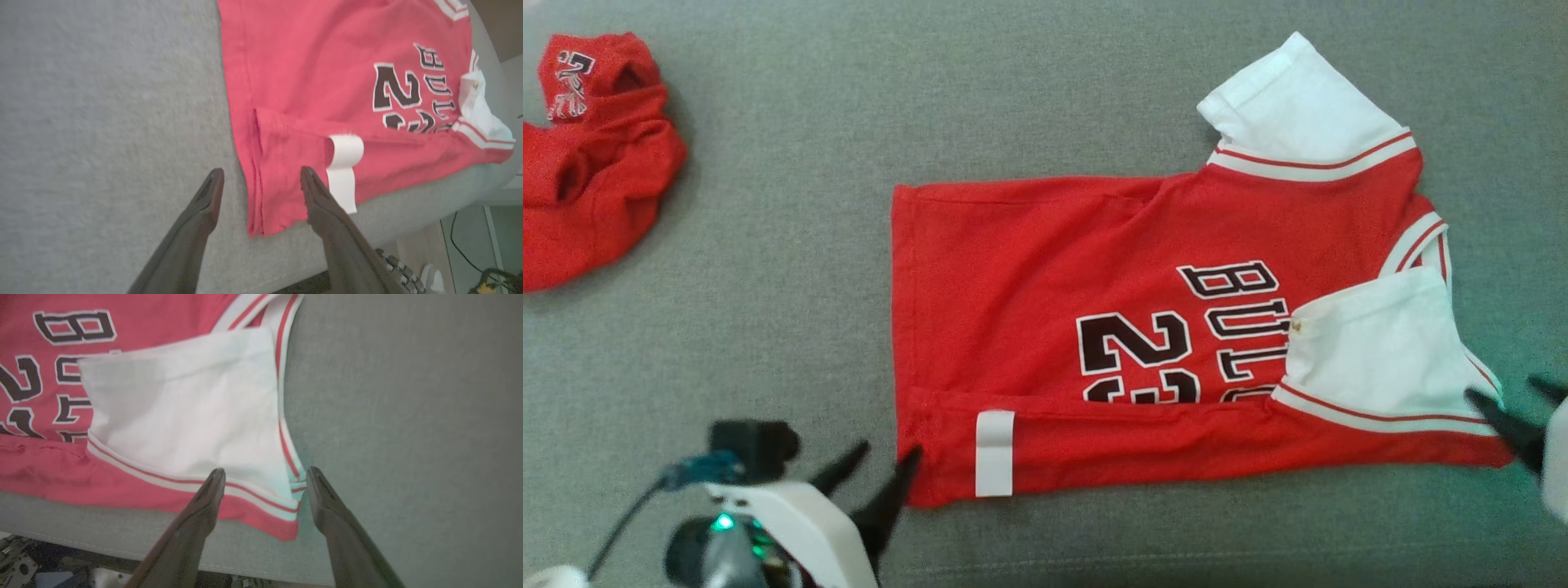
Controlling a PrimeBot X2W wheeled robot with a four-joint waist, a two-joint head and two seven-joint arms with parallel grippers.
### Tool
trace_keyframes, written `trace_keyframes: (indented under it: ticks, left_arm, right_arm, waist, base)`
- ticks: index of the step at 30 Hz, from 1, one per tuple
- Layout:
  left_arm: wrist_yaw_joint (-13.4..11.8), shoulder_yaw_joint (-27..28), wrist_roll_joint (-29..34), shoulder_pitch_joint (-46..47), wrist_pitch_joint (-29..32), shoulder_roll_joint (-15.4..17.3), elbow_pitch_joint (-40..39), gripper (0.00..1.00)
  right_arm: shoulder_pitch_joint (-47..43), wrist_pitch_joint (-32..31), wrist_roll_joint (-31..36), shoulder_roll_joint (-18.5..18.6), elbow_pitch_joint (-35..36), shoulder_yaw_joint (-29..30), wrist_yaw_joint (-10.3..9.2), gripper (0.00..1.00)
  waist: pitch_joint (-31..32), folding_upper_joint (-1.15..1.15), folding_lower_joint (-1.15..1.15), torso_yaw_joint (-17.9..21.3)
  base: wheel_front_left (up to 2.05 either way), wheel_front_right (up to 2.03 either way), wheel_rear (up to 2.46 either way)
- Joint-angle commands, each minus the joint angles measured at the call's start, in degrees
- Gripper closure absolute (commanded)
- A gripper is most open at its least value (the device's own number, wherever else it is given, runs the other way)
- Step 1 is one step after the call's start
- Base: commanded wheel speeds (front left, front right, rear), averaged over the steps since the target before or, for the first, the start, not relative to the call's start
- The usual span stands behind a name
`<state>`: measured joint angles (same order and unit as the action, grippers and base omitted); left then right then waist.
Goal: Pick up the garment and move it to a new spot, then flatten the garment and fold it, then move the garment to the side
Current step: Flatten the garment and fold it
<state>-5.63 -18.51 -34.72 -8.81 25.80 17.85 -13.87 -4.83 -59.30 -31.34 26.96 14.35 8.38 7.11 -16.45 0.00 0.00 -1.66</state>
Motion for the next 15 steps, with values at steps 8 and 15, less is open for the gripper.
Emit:
trace_keyframes:
  ticks: [8, 15]
  left_arm:
    - [-2.07, 4.39, 4.40, 16.29, 0.00, 1.39, -2.93, 0.00]
    - [-0.54, -0.58, 7.32, 36.23, 1.19, -4.32, 11.86, 0.00]
  right_arm:
    - [19.77, 3.80, 2.03, 4.42, 4.42, -1.83, 0.37, 0.00]
    - [39.52, 7.03, 8.33, 4.42, -8.33, -9.86, 0.37, 0.00]
  waist:
    - [-6.51, 0.00, 0.00, -1.85]
    - [-14.57, 0.00, 0.00, -6.90]
  base:
    - [0.00, 0.00, 0.00]
    - [0.00, 0.00, 0.00]
